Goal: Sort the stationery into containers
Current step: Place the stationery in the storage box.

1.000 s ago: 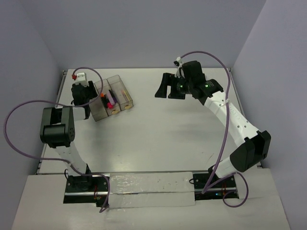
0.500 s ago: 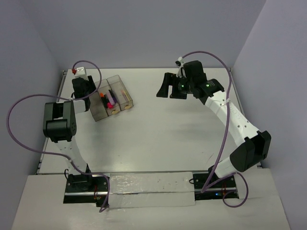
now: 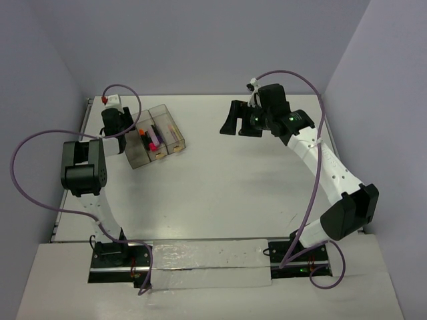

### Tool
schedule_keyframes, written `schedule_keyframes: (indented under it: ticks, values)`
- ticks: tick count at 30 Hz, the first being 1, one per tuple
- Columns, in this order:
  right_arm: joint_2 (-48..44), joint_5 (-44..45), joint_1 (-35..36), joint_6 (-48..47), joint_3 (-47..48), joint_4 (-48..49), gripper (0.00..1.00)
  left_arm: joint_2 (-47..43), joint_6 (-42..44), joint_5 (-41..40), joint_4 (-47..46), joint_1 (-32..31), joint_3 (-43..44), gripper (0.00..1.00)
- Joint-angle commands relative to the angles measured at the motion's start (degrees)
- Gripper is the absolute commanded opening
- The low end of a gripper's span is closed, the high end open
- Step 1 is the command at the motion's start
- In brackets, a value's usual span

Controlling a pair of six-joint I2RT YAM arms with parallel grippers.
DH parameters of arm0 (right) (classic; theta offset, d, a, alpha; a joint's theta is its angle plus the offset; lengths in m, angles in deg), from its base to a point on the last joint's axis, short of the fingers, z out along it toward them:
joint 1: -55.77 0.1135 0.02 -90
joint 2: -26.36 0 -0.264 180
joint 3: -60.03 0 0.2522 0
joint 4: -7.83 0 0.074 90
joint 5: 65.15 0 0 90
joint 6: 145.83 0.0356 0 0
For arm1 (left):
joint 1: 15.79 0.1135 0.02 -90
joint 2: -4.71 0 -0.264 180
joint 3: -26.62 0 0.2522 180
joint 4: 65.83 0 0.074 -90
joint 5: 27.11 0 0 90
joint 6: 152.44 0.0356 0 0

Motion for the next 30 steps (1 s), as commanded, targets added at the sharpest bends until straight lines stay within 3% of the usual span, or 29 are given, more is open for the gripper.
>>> schedule_keyframes:
  ticks: [1, 9, 30]
  values:
    - [-3.1, 0.5, -0.8, -1.1, -0.4, 0.2, 0.87, -0.2, 0.2, 0.0, -2.0, -0.2, 2.2, 0.16]
    - [-3.4, 0.2, -1.4, -1.5, -0.8, 0.0, 0.87, -0.2, 0.5, 0.4, -1.9, -0.4, 2.3, 0.35]
    - [-4.2, 0.1, -2.6, -1.9, -1.3, -0.3, 0.87, 1.3, 0.5, 0.3, 1.0, -0.4, 5.1, 0.41]
